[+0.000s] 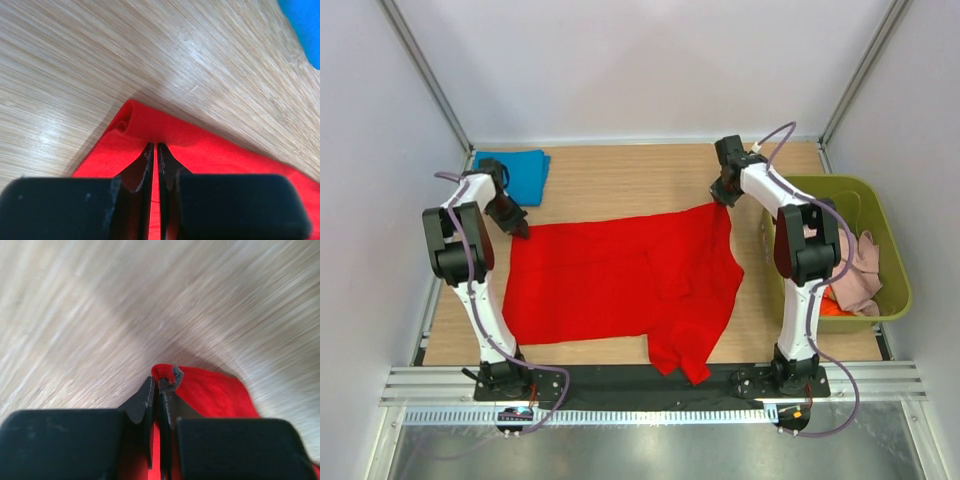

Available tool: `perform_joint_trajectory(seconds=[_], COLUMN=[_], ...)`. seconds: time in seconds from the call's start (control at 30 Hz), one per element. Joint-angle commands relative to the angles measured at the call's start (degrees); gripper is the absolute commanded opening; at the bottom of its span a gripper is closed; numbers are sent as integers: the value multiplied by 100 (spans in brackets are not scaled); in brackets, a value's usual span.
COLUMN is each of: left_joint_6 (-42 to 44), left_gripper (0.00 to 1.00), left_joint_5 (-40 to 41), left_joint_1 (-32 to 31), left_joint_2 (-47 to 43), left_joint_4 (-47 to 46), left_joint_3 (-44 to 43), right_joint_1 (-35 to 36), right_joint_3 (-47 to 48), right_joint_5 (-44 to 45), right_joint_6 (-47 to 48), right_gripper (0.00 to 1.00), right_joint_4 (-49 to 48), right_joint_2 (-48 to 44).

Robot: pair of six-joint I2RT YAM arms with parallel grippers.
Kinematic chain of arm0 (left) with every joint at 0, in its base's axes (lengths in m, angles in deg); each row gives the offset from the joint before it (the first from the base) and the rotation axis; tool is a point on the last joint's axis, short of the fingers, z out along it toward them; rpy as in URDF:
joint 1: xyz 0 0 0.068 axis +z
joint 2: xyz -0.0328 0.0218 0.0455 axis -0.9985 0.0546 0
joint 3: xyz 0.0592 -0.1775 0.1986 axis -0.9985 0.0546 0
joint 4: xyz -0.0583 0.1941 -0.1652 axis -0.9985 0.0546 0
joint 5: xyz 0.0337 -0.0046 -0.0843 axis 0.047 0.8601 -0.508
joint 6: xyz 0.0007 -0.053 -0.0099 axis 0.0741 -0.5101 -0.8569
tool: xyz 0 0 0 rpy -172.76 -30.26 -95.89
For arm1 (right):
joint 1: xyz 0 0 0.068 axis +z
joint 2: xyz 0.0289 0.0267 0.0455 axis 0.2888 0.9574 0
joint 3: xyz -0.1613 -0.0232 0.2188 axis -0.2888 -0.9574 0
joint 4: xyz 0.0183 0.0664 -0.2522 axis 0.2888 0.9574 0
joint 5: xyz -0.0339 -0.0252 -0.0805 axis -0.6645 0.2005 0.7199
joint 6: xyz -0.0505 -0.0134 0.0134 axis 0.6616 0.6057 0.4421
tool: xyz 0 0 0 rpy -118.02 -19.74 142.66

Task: Fold and stack the t-shirts
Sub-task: Fold the tshirt

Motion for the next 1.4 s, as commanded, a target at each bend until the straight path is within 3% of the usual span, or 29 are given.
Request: perform_joint_trajectory(seconds=[0.0,0.2,0.3,0.4,0.5,0.53,0.6,0.67,0.83,1.03,1.2,1.37], left_joint_6=[112,200,262,288,341,358,490,656,807,1175,1483,1606], left_gripper=[7,11,29,40,47,48,50,50,44,36,46,43], left_joint_5=[610,278,153,100,161,222,302,284,39,4,-294,-884], left_joint_1=[149,141,141,149,149,149,158,158,193,360,588,677], left_joint_2=[283,108,-226,-612,-999,-1104,-1325,-1413,-1572,-1072,-684,-376], left_joint_4=[171,-22,-102,-85,21,30,100,144,-181,-120,-93,-373], left_joint_3=[69,174,140,69,-45,-45,-19,51,464,61,-265,-212], right_joint_1=[-71,-89,-97,-97,-98,-106,-97,-80,-1,403,693,781], right_joint_3=[-323,-596,-465,-96,615,878,1713,2179,1945,1629,592,-322], right_joint_5=[845,652,643,660,844,976,1222,1337,829,38,-737,-957], right_joint_6=[820,1172,1313,1532,1875,2119,2375,2701,3123,3247,3151,3159], right_gripper=[1,1,1,4,11,20,27,35,49,49,47,47], right_joint_4=[-952,-1507,-1499,-1297,-780,-543,266,766,796,1033,962,910], right_joint_2=[-808,-713,-564,-247,157,436,684,781,273,-535,-1396,-1907])
